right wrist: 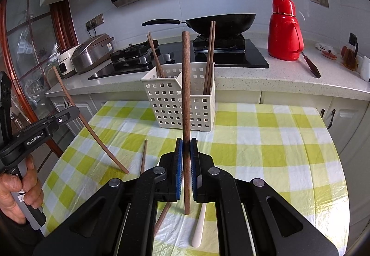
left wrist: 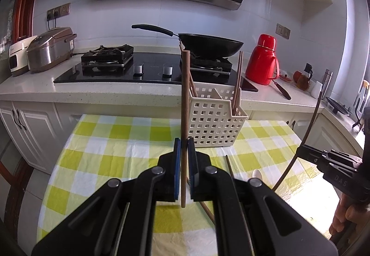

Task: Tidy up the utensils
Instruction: 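Lift the left tool's chopstick upright toward the basket while the right tool lifts its own, then lower both chopsticks into the white basket and open both tools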

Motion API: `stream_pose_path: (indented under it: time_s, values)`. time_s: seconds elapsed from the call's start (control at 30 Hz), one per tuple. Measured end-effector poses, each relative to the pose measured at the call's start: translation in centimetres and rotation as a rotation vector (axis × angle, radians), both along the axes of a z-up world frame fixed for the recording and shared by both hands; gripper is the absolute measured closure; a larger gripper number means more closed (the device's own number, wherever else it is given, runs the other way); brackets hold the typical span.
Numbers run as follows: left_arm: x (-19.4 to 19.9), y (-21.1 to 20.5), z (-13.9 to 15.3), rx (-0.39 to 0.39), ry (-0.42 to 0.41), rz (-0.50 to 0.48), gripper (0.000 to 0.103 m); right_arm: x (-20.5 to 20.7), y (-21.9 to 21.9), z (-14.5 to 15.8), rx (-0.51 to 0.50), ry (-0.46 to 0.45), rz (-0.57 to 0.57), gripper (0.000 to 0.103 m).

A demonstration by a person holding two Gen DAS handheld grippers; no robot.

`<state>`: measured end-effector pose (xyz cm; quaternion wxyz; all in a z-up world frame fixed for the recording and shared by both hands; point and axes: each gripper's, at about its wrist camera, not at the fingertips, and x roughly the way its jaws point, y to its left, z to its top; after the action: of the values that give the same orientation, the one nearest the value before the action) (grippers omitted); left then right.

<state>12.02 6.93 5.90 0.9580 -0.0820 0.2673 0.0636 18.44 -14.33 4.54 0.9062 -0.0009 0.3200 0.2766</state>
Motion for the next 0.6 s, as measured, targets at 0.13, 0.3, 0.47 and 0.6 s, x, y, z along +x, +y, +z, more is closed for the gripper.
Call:
stream_pose_path:
  time_s: [0.13,0.3,0.47,0.6]
  values:
    - [0.0,-0.1,0.3,0.002,-0.004,-0.004,0.097,0.1,-0.1,0.3,0.007,-0.004,0.0,0.096]
    - [0.4,-0.1,0.8,-0.006,0.006,-0.004,0.097,0.4,-0.1,1.0,0.016,-0.008,0.008,0.096]
    - [1.4,0.1,1.9,-0.017,0.016,-0.015,0.097,1.5,0.1,2.6,0.014,-0.028,0.018,0.096]
    - [2.6,0.2,4.2,-0.01,-0.012,-0.039,0.097,3.0,0.2,4.9,0.013,-0.059,0.028,0.096]
